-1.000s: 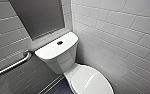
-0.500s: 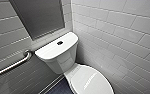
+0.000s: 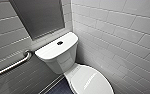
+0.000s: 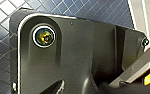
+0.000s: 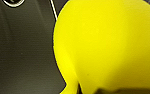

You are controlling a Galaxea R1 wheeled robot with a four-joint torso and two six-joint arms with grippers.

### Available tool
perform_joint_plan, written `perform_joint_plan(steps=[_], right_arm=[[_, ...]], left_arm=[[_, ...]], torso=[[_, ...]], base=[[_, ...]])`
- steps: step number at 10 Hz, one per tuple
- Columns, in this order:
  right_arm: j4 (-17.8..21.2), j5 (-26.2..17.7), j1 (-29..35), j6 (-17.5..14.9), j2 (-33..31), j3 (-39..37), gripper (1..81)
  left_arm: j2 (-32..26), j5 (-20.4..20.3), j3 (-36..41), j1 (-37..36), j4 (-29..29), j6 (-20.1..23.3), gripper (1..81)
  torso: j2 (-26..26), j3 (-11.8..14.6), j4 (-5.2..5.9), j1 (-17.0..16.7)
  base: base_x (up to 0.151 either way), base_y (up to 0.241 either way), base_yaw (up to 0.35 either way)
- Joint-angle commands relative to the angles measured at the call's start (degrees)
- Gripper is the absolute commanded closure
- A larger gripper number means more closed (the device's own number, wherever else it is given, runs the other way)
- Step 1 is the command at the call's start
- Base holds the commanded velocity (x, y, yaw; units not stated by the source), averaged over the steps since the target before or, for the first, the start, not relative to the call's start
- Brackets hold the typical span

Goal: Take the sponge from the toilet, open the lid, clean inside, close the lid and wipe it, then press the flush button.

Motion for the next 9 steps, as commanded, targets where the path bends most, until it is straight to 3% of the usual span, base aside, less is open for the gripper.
perform_joint_plan(steps=[1,3,7,9], right_arm=[[30.5,-7.7,2.0,-29.9,-16.9,37.4,81.1],[30.3,-6.6,2.8,-29.9,-25.0,50.2,81.1],[28.0,-7.7,1.9,-31.4,-35.1,62.6,81.1],[27.8,-2.9,-0.3,-31.2,-40.3,69.9,81.1]], left_arm=[[-1.9,2.2,4.5,4.1,3.6,3.4,1.0],[0.3,2.2,4.2,7.8,7.8,3.4,1.0],[3.2,2.2,1.7,10.0,10.9,3.4,1.0],[4.9,2.2,0.1,10.1,11.4,3.5,1.0]], torso=[[0.0,0.0,0.00,0.0],[0.0,0.0,0.00,0.0],[0.0,0.0,0.00,0.0],[0.0,0.0,0.00,0.0]], base=[[0.000,0.000,0.000],[0.000,0.000,0.000],[0.000,0.000,0.000],[0.000,0.000,0.000]])
